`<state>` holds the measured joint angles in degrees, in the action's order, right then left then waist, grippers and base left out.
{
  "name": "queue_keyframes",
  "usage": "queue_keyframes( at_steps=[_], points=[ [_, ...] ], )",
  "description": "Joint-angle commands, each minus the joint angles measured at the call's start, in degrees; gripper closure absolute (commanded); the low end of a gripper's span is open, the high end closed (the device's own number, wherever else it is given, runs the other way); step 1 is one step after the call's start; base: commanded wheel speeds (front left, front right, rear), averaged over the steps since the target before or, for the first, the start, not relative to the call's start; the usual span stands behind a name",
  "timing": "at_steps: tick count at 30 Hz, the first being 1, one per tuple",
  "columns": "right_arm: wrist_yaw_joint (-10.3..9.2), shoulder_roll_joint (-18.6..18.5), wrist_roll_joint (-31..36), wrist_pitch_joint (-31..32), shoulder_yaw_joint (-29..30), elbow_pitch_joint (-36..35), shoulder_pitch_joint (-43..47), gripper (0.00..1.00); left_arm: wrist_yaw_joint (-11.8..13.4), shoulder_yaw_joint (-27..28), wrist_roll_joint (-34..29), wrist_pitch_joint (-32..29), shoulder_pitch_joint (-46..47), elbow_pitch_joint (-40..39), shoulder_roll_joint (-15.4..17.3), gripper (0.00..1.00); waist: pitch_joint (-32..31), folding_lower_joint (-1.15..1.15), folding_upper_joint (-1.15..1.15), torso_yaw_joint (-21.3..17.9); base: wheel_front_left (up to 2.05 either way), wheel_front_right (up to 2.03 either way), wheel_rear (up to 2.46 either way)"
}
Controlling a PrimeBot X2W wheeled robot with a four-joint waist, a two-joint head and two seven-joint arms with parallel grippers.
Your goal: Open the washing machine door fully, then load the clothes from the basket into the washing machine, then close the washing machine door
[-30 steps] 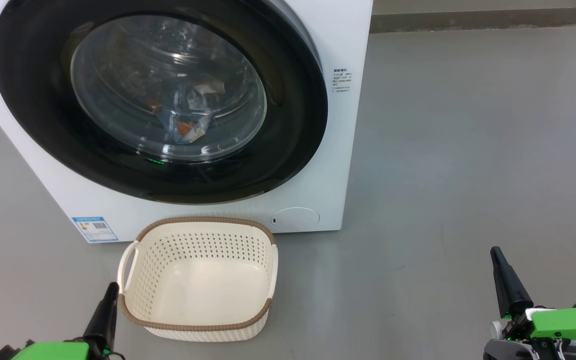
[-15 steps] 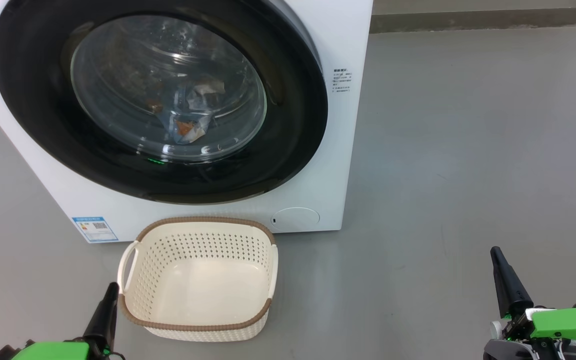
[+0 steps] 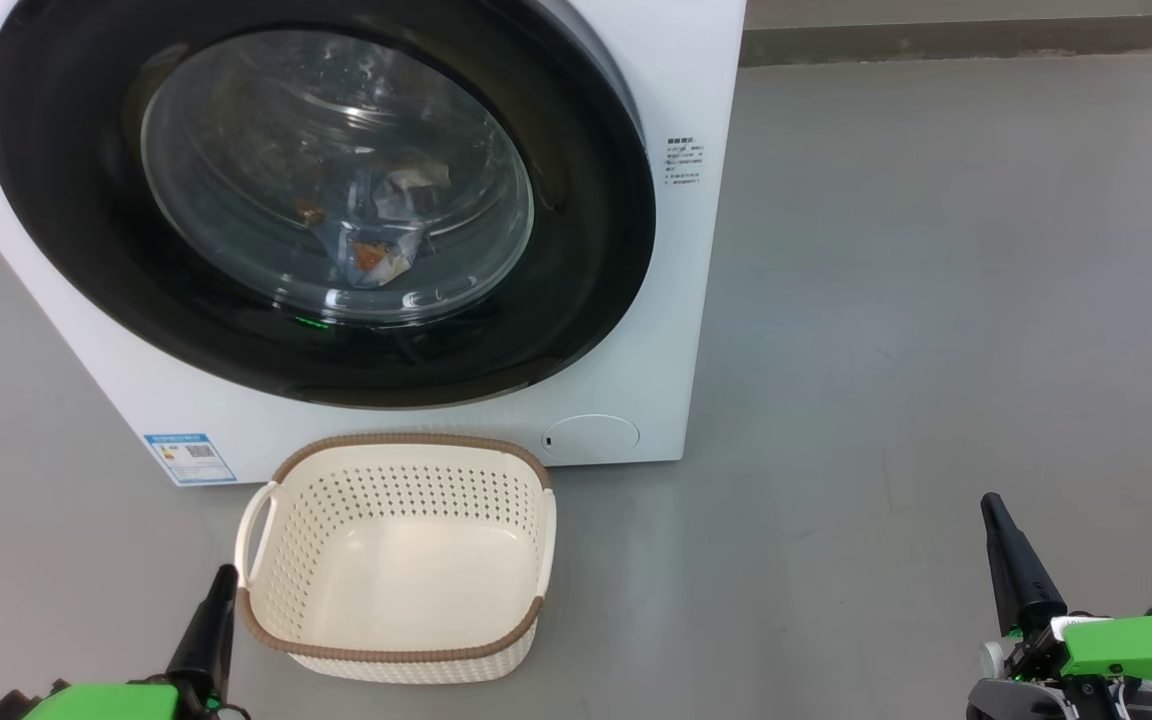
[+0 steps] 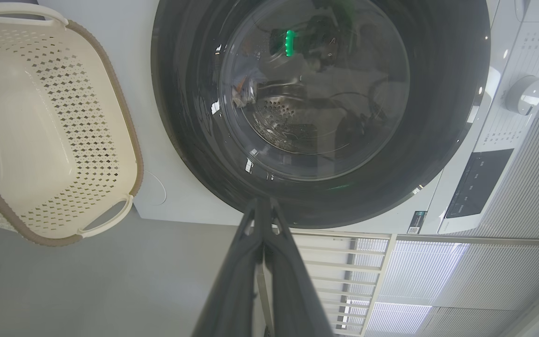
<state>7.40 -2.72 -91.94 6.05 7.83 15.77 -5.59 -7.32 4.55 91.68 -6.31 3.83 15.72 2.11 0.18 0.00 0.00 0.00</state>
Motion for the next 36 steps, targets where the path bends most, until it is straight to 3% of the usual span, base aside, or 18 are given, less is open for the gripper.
queue_keyframes(
  at_steps=[1,36],
  points=[
    [0.09,-0.16,-0.22,0.44,-1.30,-1.75,-0.59,1.00,-0.17,1.95,0.50,-0.16,2.35,-1.68,0.76,1.00,0.00,0.00,0.00,0.00,0.00,0.00,0.00],
    [0.09,-0.16,-0.23,0.44,-1.31,-1.75,-0.59,1.00,-0.17,1.95,0.50,-0.16,2.35,-1.68,0.76,1.00,0.00,0.00,0.00,0.00,0.00,0.00,0.00]
  ],
)
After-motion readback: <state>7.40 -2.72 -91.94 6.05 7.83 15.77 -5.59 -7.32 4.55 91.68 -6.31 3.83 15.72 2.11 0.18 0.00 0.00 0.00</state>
